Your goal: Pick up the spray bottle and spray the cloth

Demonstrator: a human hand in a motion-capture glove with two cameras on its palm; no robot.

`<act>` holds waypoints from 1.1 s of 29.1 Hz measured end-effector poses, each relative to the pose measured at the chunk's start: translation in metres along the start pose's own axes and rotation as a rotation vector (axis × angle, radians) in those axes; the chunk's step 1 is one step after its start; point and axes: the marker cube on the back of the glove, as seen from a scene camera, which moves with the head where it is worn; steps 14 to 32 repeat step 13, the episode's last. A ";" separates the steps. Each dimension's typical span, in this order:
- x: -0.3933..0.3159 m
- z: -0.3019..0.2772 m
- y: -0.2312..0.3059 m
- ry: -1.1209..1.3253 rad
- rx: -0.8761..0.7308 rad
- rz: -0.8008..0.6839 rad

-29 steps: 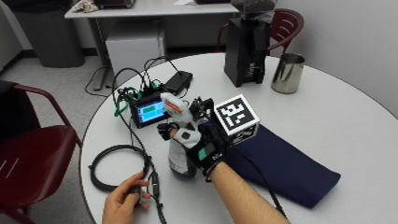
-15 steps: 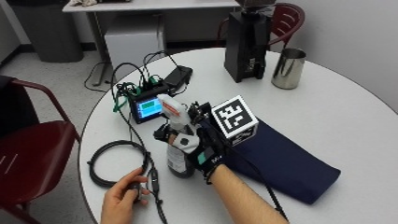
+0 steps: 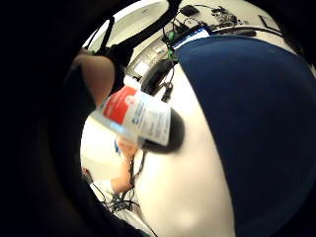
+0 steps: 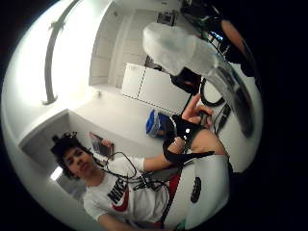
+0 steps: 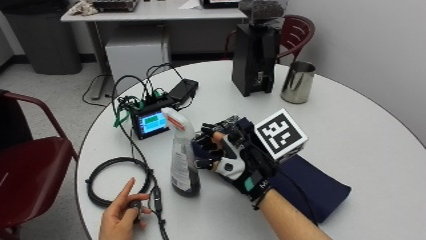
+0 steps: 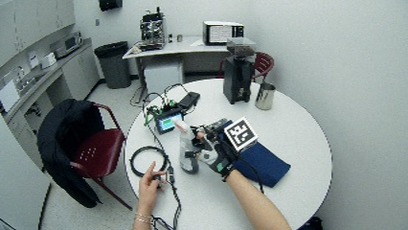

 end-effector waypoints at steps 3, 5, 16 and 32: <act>0.008 -0.017 0.015 0.009 0.013 0.023; 0.015 -0.030 0.027 -0.001 0.026 0.034; 0.026 -0.069 0.079 0.111 0.004 0.003; 0.026 -0.069 0.079 0.111 0.004 0.003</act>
